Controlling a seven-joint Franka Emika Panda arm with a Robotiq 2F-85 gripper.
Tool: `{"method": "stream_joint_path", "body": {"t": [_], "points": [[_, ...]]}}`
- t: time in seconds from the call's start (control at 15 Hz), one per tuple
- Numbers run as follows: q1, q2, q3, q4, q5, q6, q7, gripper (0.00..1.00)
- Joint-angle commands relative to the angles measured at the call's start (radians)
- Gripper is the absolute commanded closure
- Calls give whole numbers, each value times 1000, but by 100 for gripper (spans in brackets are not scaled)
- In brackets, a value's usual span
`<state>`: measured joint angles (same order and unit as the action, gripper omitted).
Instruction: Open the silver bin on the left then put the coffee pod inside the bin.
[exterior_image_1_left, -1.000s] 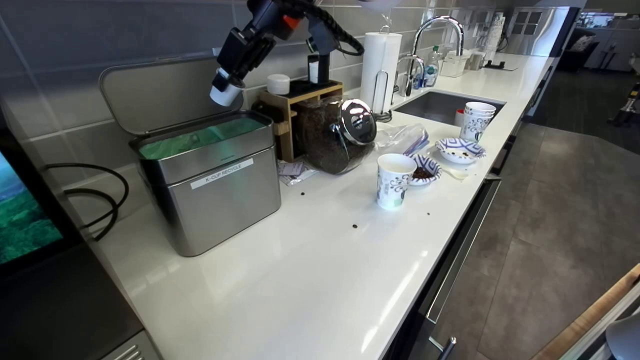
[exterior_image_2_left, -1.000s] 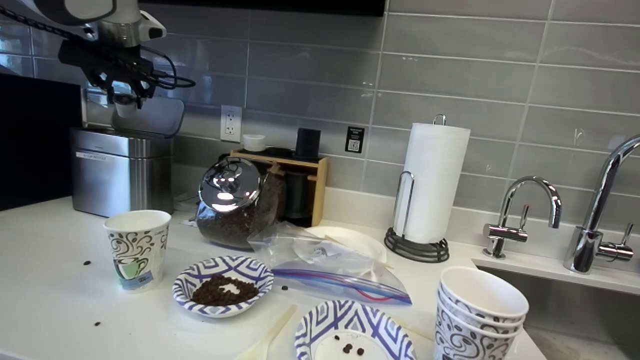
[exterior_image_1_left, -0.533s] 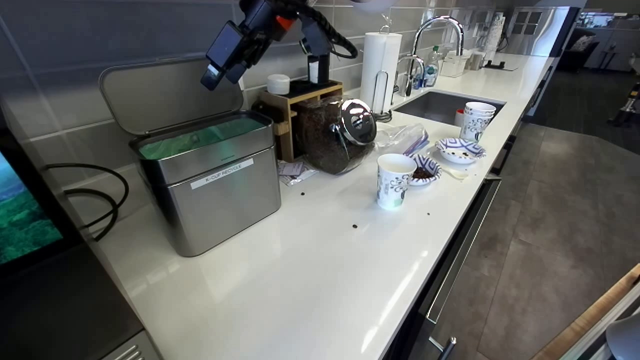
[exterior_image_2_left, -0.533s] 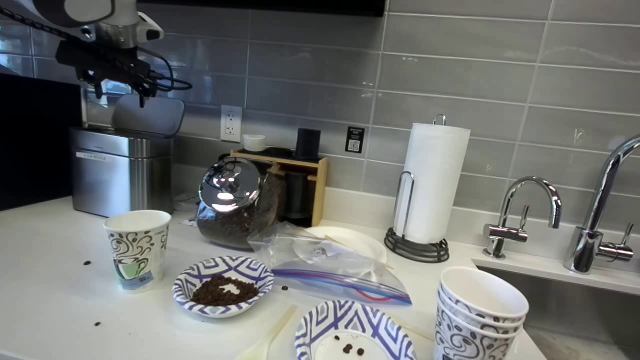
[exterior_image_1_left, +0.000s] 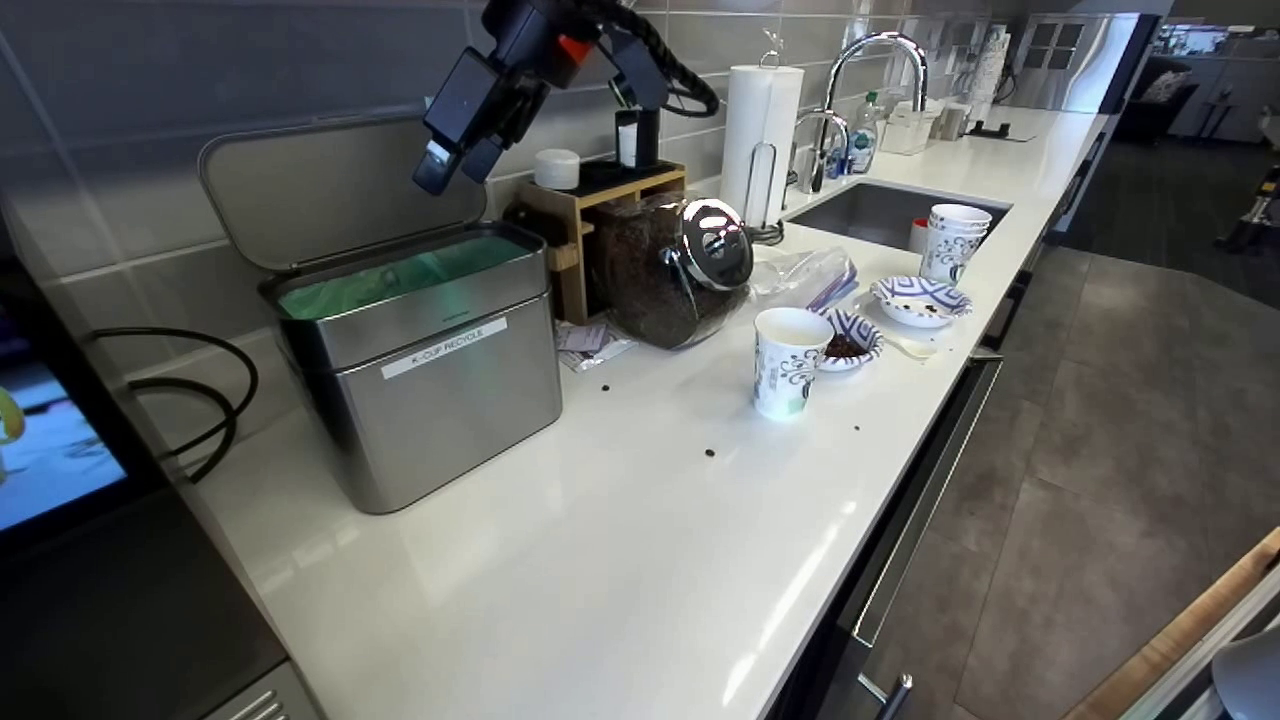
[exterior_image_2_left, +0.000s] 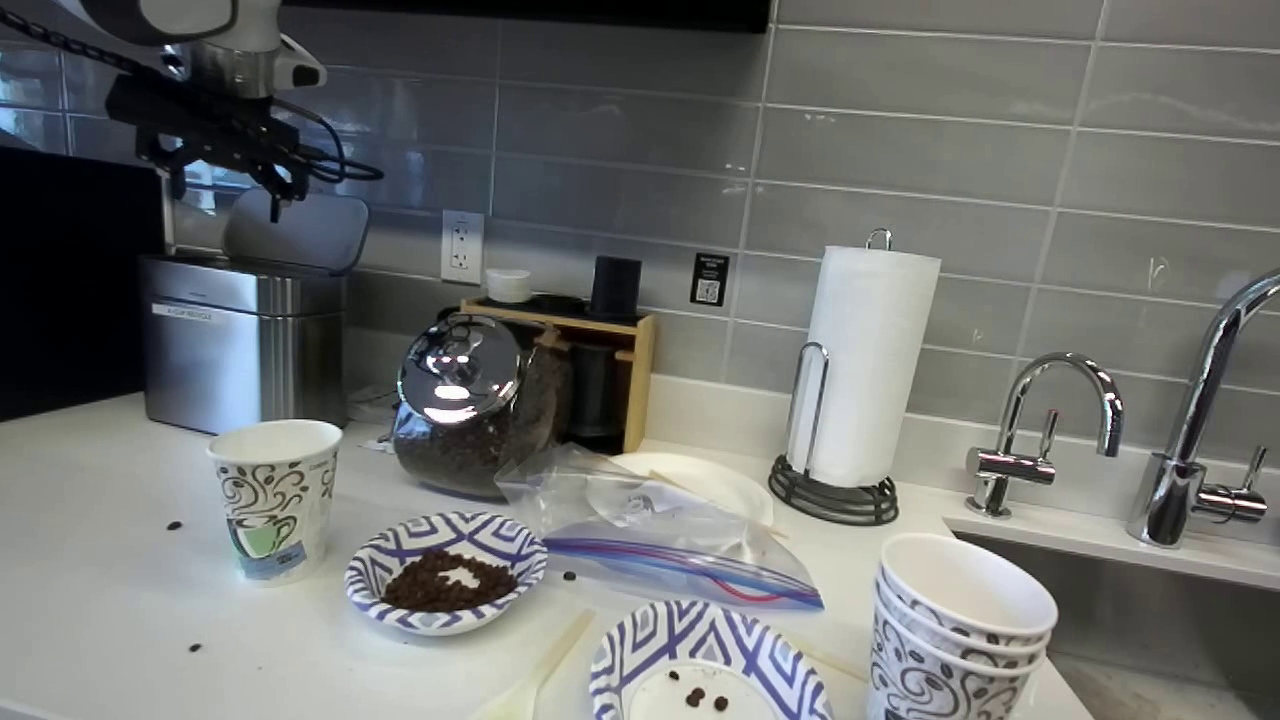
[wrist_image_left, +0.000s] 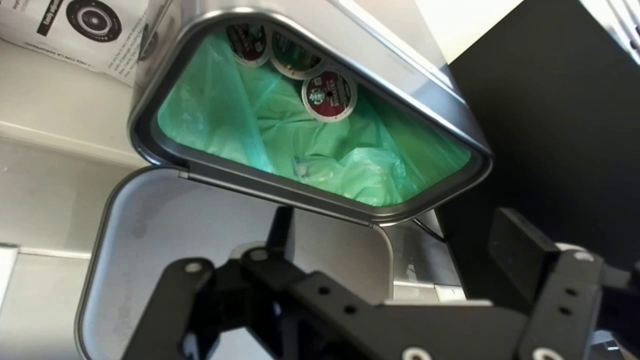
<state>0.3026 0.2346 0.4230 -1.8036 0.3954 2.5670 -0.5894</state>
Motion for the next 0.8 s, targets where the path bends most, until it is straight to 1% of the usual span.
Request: {"method": "stream_joint_path", "body": {"t": [0.0, 0.13, 0.33, 0.47, 0.67, 0.73], "points": [[-15, -16, 4, 14, -28, -106, 19, 0], [-2, -36, -14, 6, -70, -138, 71, 0], [2, -58, -16, -3, -87, -193, 143, 0], [3, -78, -16, -14, -94, -236, 168, 0], [4, -122, -18, -40, -93, -269, 199, 0], [8, -137, -26, -47, -112, -297, 244, 0]]}}
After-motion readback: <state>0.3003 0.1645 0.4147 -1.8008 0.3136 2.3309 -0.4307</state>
